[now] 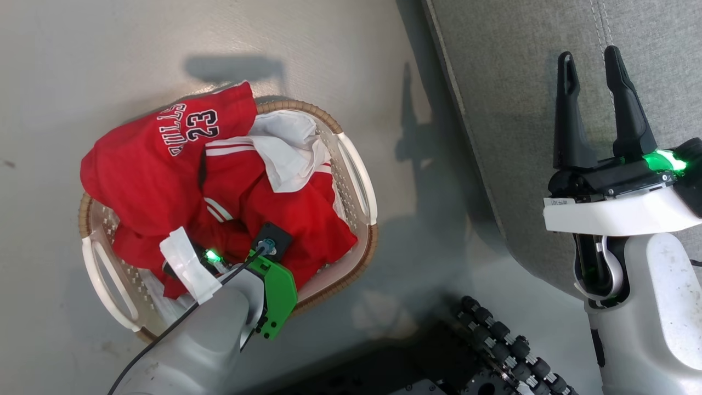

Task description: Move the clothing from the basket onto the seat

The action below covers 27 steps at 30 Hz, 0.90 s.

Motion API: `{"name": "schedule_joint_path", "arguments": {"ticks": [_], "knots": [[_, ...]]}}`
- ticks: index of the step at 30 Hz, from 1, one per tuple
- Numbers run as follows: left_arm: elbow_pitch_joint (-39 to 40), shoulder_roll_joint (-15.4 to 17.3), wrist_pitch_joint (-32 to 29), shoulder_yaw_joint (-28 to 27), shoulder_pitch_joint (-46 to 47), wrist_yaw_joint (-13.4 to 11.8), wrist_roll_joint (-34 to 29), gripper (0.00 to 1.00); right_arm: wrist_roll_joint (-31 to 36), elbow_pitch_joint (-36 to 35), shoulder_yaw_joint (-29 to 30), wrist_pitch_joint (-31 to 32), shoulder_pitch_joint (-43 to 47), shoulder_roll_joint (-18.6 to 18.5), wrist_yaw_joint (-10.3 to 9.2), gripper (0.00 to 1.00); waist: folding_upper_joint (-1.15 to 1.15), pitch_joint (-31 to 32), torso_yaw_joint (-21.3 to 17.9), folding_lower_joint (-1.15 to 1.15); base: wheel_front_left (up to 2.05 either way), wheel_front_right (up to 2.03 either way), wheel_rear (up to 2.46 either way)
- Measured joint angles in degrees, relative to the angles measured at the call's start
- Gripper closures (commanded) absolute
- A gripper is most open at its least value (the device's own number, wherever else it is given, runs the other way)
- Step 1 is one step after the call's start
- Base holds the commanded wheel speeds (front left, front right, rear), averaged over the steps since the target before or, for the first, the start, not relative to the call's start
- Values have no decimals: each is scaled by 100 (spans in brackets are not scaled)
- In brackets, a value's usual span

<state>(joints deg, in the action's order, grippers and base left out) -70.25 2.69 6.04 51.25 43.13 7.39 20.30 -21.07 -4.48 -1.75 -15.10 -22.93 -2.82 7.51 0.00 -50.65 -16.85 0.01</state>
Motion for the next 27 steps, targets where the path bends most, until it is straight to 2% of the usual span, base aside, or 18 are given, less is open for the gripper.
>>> {"name": "schedule_joint_path", "arguments": {"ticks": [12,22,27], "knots": [[356,2,583,322,-15,0,348,100,162,143,74,1,30,2,0,0,0,535,227,0,0,0,0],[1065,23,877,422,-216,-1,490,100,559,333,376,1,356,4,0,0,0,1417,543,-1,0,0,0],[1826,337,909,250,-456,-121,345,100,719,417,523,0,589,3,0,0,0,1925,711,-1,0,0,0]]}}
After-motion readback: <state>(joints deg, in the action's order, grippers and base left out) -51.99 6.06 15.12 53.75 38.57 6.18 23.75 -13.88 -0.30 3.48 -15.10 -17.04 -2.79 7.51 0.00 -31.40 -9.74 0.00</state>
